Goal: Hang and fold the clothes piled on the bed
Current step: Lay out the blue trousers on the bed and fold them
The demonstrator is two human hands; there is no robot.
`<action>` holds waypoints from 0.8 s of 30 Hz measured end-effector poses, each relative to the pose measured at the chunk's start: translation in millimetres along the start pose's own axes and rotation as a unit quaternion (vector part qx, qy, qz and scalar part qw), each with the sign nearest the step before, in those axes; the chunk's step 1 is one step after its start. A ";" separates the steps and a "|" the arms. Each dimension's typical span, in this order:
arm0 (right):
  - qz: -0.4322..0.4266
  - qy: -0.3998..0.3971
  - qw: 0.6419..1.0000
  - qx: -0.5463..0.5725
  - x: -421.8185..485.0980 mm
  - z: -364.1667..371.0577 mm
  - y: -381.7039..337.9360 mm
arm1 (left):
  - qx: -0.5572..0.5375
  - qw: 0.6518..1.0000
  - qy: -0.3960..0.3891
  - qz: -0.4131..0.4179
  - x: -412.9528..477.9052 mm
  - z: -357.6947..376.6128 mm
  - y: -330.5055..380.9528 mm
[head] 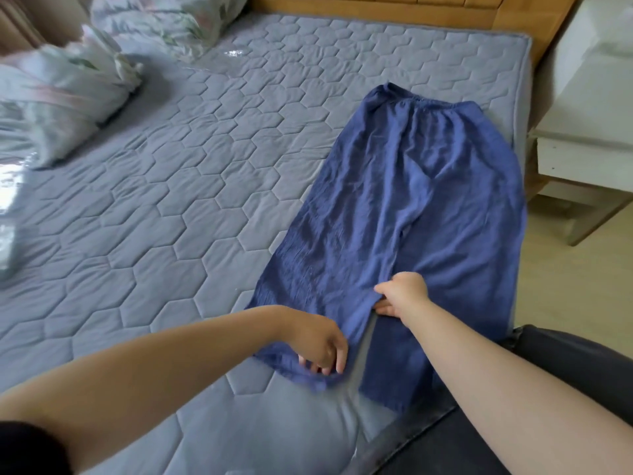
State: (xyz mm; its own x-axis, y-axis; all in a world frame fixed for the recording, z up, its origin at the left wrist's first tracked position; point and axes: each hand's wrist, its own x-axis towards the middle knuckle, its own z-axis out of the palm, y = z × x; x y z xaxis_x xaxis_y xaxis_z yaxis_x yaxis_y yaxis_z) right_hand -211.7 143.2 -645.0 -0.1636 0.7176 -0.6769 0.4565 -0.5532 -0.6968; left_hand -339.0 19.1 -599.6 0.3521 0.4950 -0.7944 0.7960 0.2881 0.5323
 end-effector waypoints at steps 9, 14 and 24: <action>-0.193 0.133 0.889 -0.393 -15.8 -26.1 1.2 | -0.124 0.971 0.200 -0.051 16.9 -36.8 8.1; -0.225 0.126 0.783 -0.565 7.8 -64.6 6.1 | 0.078 0.906 0.412 -0.062 65.2 -69.9 24.5; -0.181 0.121 0.800 -0.559 65.0 -132.0 -30.8 | 0.105 0.868 0.473 -0.107 155.0 -142.8 85.0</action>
State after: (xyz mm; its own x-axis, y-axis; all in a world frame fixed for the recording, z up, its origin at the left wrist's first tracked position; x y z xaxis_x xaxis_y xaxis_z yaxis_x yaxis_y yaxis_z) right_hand -120.9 262.7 -636.2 -0.3502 0.8807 -0.3189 0.9364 0.3370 -0.0977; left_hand -287.0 237.4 -635.7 -0.2982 0.9287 -0.2206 0.9006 0.3503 0.2573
